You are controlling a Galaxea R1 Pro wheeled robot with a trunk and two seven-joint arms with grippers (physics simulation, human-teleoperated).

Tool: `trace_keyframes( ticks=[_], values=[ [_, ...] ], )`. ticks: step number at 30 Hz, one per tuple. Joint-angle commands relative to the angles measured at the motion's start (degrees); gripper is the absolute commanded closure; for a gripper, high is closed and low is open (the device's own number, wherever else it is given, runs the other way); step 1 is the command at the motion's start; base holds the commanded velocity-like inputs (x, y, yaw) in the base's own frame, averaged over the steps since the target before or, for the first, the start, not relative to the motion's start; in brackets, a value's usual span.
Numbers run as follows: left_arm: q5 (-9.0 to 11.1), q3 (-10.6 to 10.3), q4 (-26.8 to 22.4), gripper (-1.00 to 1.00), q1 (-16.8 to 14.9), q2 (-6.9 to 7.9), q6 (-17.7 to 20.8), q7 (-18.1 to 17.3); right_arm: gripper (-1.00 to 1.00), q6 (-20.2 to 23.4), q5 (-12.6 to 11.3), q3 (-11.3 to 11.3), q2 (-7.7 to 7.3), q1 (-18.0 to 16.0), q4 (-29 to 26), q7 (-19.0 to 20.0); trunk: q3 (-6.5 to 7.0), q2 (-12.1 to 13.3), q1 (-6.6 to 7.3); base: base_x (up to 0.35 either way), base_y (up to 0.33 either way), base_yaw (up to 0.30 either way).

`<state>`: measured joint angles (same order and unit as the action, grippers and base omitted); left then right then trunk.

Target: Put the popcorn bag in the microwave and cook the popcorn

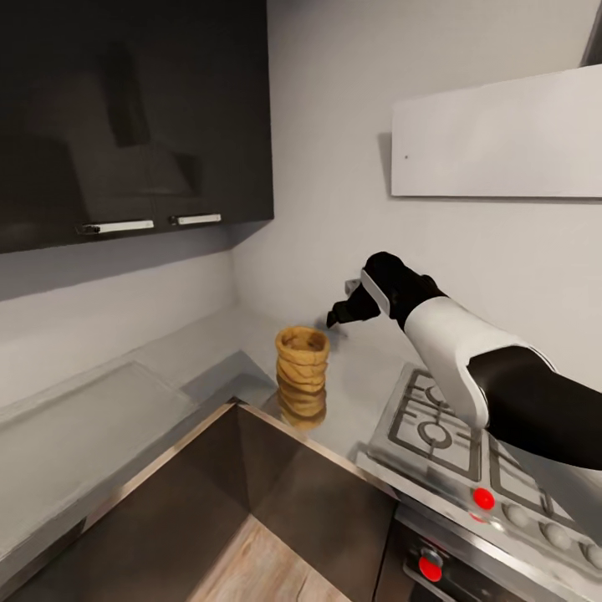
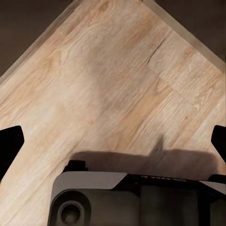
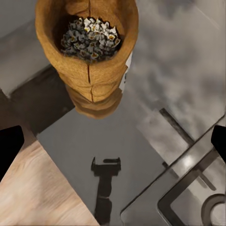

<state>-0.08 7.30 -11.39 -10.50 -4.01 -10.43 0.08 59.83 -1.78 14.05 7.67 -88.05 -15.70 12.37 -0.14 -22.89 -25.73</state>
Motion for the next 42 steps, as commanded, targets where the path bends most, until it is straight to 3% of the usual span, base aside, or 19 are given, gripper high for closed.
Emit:
trace_keyframes(
  ticks=[1,13,18,42],
  values=[
    [0.1,0.3,0.0,-1.0,0.0,-0.03,-0.2,0.0,-1.0,0.2,-0.2,0.5,-0.03,0.0,0.0,0.2,-0.02,0.0,-0.05,0.224,0.0,0.0],
    [0.3,0.6,0.0,-1.0,3.9,0.15,-0.2,0.0,-1.0,0.2,-0.4,0.5,-0.14,0.5,0.0,0.2,-0.02,0.0,-0.05,0.034,0.0,0.0],
    [0.4,0.8,0.1,-1.0,7.4,0.63,-0.2,0.0,-1.0,0.2,-0.7,0.4,0.05,1.1,0.1,0.6,-0.02,0.0,-0.05,0.042,0.012,0.0],
    [0.0,0.4,0.0,-1.0,7.7,1.1,-0.4,0.0,-1.0,0.2,-0.7,0.2,-0.45,3.7,0.1,0.3,-0.02,0.0,-0.05,0.194,0.08,0.0]
  ],
)
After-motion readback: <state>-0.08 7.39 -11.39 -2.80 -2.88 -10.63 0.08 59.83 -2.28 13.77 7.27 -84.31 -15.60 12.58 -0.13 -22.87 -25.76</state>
